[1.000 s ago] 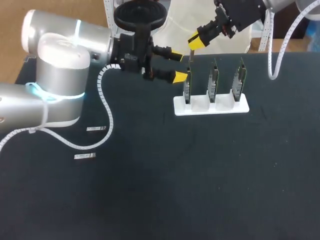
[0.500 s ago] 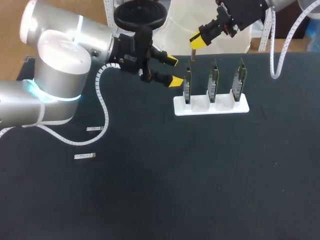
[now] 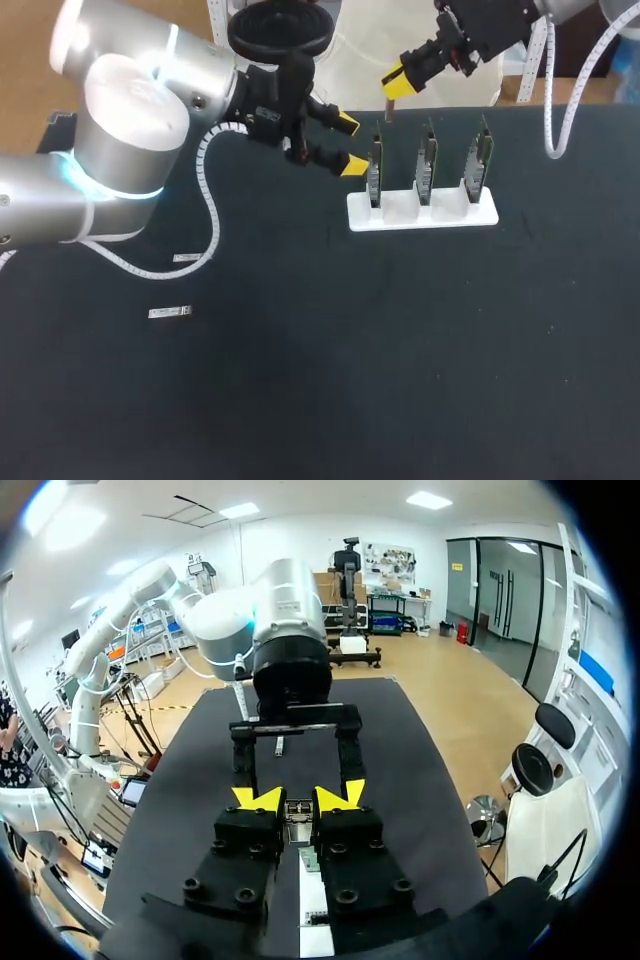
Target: Pick up the optical module with the left hand, and insert it into the network port with the right hand.
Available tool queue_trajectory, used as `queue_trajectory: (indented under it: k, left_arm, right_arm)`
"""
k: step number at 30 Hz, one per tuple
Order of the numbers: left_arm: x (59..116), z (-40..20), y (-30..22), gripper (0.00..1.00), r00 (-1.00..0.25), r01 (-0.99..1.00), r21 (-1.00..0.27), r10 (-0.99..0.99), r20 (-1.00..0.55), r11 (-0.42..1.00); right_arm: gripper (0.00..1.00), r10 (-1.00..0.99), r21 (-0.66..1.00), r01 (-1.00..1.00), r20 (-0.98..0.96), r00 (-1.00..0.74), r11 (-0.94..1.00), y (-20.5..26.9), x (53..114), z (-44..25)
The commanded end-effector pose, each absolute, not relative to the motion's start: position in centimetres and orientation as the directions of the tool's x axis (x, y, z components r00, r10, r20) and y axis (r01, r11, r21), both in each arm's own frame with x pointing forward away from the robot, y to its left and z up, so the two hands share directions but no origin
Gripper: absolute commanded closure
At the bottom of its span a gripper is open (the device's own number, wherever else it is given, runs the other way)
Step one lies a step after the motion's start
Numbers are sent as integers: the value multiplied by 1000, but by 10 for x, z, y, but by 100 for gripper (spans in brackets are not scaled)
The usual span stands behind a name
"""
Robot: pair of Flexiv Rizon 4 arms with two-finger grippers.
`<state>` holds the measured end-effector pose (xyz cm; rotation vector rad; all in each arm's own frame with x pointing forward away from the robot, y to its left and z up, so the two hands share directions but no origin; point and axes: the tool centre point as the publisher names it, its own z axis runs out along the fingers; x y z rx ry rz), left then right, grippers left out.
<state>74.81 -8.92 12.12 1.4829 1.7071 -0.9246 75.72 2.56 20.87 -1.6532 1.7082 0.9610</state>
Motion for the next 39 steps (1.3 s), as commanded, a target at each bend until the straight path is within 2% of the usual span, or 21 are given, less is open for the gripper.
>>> queue_trajectory:
  k: [1,39]
  left_arm:
    - [749,121,-91,0,-115,993,-81,519,-847,87]
    - [748,120,-91,0,-110,994,-77,542,-833,83]
  right_arm:
    - [100,-585,100,-995,-808,-71,-18,25,754,209]
    - [100,-633,15,-1000,-774,5,-26,37,754,194]
